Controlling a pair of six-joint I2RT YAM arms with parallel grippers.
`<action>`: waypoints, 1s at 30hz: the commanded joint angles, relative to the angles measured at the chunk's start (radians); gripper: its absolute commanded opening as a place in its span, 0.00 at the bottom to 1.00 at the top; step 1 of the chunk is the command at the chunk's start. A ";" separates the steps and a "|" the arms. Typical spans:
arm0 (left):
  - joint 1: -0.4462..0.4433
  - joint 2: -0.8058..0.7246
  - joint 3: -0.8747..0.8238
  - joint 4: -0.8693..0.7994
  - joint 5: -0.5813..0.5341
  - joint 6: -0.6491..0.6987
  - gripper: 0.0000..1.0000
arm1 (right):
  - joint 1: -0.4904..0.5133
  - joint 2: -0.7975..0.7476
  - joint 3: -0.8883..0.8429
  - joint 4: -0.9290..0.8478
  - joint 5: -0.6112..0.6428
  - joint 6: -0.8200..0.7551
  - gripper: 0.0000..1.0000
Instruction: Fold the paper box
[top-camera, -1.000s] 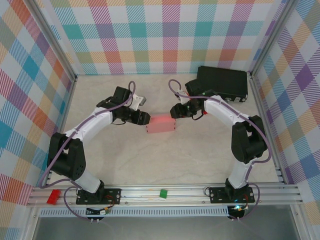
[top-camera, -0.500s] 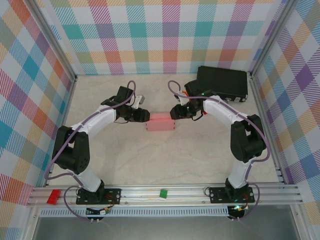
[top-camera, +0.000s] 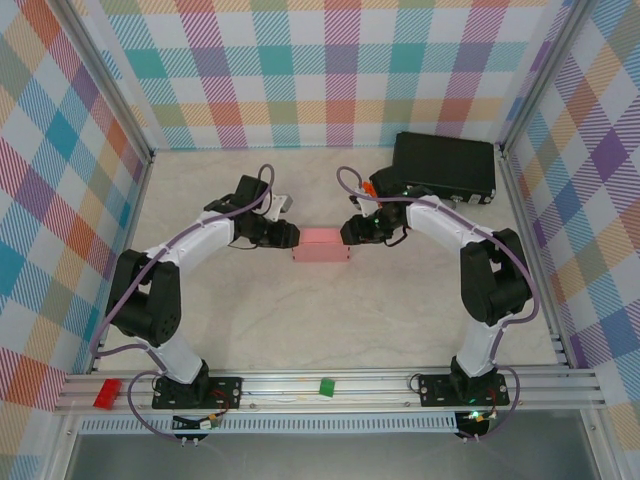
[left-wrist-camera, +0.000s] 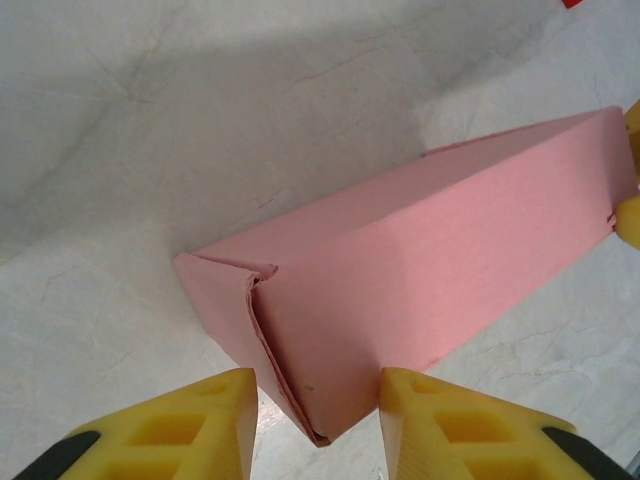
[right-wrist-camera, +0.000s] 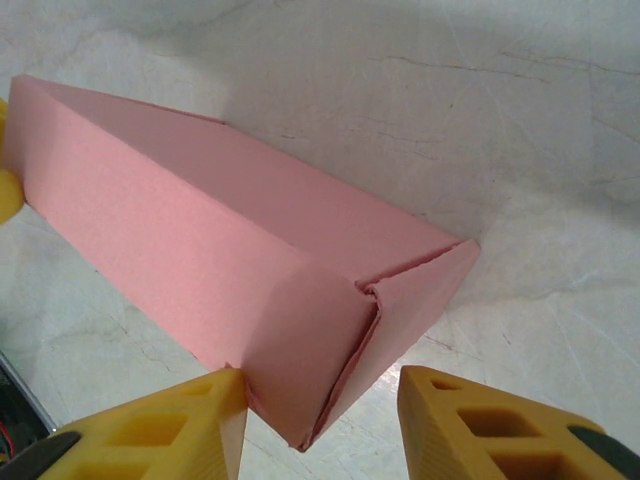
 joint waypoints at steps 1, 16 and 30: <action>-0.017 -0.003 -0.032 -0.036 0.021 0.034 0.36 | 0.004 0.000 -0.052 -0.001 0.002 0.014 0.44; -0.073 -0.142 -0.232 0.135 -0.033 0.052 0.32 | 0.062 -0.123 -0.275 0.186 0.058 -0.050 0.38; -0.077 -0.143 -0.263 0.181 -0.130 0.007 0.42 | 0.065 -0.135 -0.336 0.238 0.198 0.007 0.43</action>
